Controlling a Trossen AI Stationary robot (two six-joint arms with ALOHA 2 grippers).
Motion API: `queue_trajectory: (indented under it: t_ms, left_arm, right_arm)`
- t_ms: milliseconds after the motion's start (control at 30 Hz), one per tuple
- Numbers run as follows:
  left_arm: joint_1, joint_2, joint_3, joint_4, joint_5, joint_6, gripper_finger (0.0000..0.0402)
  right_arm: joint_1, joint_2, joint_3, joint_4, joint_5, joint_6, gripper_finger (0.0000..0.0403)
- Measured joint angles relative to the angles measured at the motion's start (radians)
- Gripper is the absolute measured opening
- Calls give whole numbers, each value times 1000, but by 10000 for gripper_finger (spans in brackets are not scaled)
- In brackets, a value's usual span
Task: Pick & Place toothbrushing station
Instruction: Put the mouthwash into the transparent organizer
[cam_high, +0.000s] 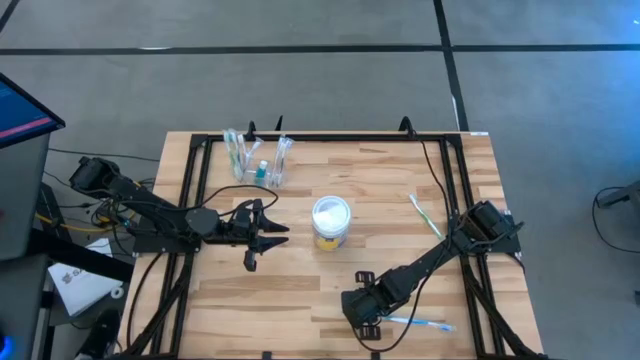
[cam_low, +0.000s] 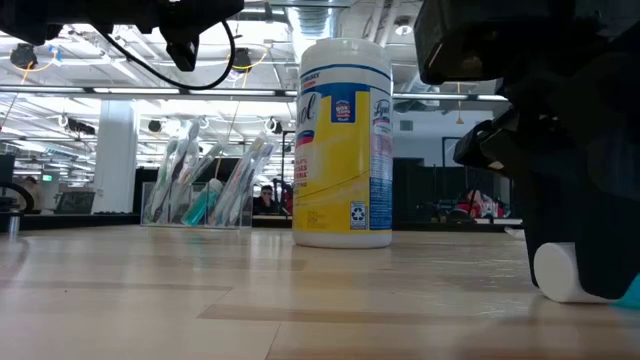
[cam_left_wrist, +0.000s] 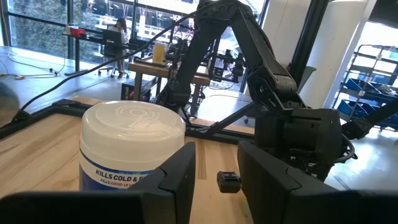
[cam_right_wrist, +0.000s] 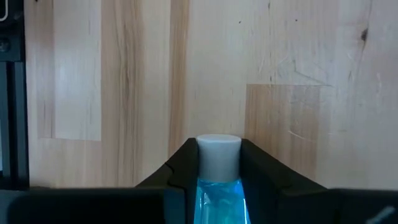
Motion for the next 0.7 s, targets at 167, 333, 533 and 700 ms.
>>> queue_trajectory:
  t_ms: [167, 333, 533, 700]
  left_arm:
    - [0, 0, 0, 0, 0, 0, 114]
    - [0, 0, 0, 0, 0, 0, 114]
    - [0, 0, 0, 0, 0, 0, 114]
    - [0, 0, 0, 0, 0, 0, 113]
  right_arm:
    - [0, -18, -2, 15, 2, 0, 82]
    - [0, -45, -9, 8, 38, -9, 81]
    - [-7, -72, -6, 36, 91, -27, 81]
    - [-22, -89, -5, 116, 95, -69, 81]
